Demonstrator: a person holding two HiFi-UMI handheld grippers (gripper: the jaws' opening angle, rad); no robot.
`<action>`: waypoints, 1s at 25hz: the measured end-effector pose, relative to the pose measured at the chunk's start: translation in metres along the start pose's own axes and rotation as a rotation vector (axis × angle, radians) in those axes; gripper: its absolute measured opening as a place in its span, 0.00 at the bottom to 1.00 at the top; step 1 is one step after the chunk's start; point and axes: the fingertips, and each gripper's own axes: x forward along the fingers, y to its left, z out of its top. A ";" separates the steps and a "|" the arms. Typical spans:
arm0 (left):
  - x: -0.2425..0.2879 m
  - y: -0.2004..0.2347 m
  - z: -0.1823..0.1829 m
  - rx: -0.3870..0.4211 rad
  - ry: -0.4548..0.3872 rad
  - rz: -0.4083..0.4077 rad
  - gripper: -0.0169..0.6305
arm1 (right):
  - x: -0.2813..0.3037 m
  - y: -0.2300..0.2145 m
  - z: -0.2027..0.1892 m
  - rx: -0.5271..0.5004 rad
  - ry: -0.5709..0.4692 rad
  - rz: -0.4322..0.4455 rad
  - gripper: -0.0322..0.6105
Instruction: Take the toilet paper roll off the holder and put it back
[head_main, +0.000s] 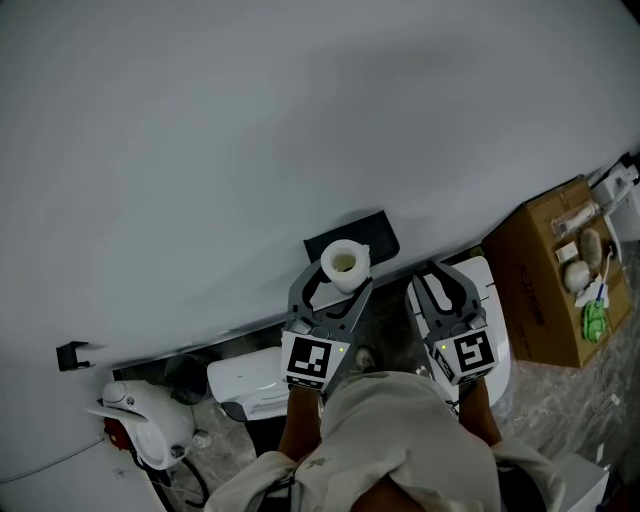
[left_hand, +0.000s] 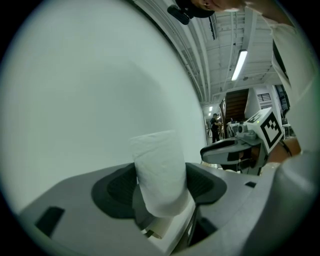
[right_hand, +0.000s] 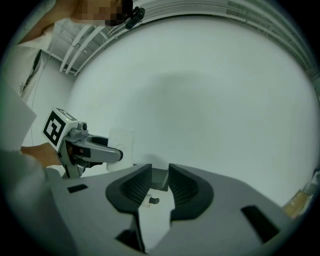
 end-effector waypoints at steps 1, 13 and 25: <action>0.003 0.002 0.000 -0.001 -0.001 -0.003 0.50 | 0.001 -0.001 -0.001 0.003 0.004 -0.006 0.21; 0.025 0.014 -0.009 -0.004 0.013 -0.018 0.50 | 0.010 -0.007 -0.010 -0.014 0.043 -0.042 0.21; 0.036 0.022 -0.021 -0.004 0.036 -0.015 0.51 | 0.012 -0.004 -0.015 0.009 0.056 -0.070 0.21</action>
